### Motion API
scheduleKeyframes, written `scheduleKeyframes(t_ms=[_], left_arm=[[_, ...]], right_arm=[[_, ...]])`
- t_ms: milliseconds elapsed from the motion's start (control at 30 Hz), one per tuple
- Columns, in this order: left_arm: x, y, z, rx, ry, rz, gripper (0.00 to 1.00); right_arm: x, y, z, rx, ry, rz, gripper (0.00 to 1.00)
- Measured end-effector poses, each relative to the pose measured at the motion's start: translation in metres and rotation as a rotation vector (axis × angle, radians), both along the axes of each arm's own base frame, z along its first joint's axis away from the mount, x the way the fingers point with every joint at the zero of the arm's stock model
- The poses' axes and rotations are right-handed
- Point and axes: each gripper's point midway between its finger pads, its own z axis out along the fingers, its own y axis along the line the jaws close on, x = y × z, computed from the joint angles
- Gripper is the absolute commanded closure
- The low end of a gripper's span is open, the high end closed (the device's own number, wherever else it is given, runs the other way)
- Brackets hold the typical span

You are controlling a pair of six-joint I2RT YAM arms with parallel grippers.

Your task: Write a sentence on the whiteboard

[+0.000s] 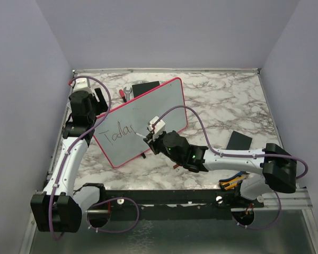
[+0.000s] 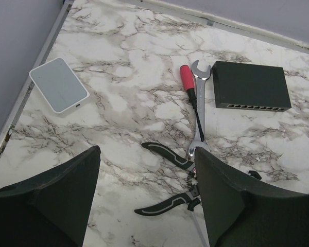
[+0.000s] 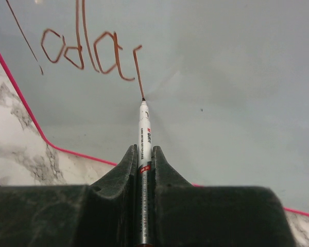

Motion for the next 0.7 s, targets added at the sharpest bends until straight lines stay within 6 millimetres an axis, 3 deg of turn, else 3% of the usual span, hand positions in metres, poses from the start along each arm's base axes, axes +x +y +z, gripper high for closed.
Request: scheduleKeyframes(t_ms=[133,233,533,700], left_arm=[[0.000,0.000,0.000,0.000,0.000,0.000,0.25],[0.000,0.000,0.000,0.000,0.000,0.000,0.25],[0.000,0.000,0.000,0.000,0.000,0.000,0.25],[0.000,0.000,0.000,0.000,0.000,0.000,0.25]], right_arm=[[-0.002,-0.008,-0.018,-0.042,0.027,-0.009,1.00],[-0.003,-0.010,-0.018,-0.048,0.028,-0.010,1.00],[-0.005,-0.018,0.030,0.062,-0.017,-0.014,1.00],[-0.001,-0.019,0.032,0.062,-0.038,-0.033,1.00]])
